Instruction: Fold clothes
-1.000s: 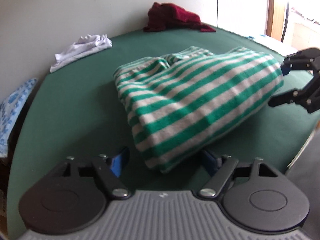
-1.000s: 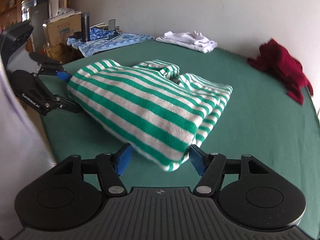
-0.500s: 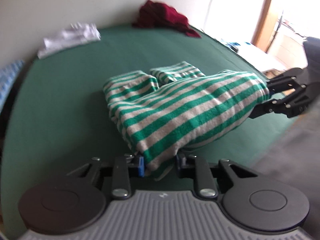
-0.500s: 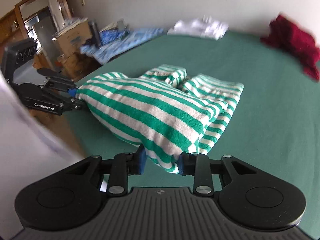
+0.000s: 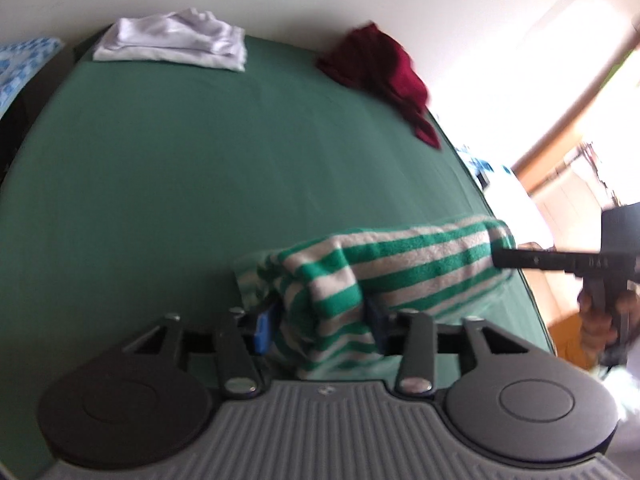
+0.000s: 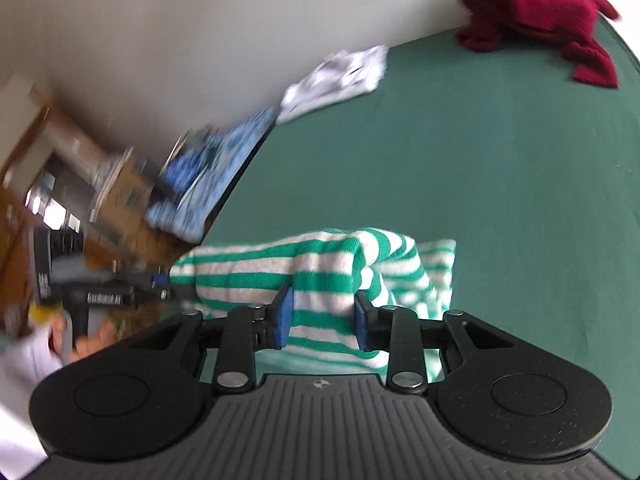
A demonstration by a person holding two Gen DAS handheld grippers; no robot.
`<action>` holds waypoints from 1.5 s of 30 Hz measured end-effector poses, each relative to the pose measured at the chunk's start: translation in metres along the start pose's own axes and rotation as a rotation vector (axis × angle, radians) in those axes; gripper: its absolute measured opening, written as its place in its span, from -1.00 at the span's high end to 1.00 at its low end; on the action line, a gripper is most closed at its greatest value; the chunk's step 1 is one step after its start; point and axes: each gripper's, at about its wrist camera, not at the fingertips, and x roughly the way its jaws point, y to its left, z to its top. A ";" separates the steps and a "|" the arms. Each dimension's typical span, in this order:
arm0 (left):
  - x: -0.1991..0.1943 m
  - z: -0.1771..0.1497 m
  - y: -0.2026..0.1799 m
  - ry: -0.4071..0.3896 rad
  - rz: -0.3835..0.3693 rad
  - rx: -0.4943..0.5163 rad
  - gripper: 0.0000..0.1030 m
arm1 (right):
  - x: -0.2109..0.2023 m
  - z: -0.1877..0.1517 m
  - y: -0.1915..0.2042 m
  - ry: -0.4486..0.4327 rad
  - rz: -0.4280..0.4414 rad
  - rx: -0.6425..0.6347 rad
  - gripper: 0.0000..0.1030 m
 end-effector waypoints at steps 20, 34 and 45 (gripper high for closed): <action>0.007 0.025 -0.022 -0.338 0.188 0.113 -0.39 | 0.035 -0.010 0.042 -0.355 -0.226 -0.423 0.12; 0.115 0.009 -0.017 -0.230 0.083 0.191 -0.59 | 0.077 -0.061 0.015 -0.360 -0.345 -0.240 0.15; 0.054 -0.014 -0.025 -0.175 0.079 0.291 -0.32 | 0.040 -0.043 0.033 -0.389 -0.353 -0.289 0.53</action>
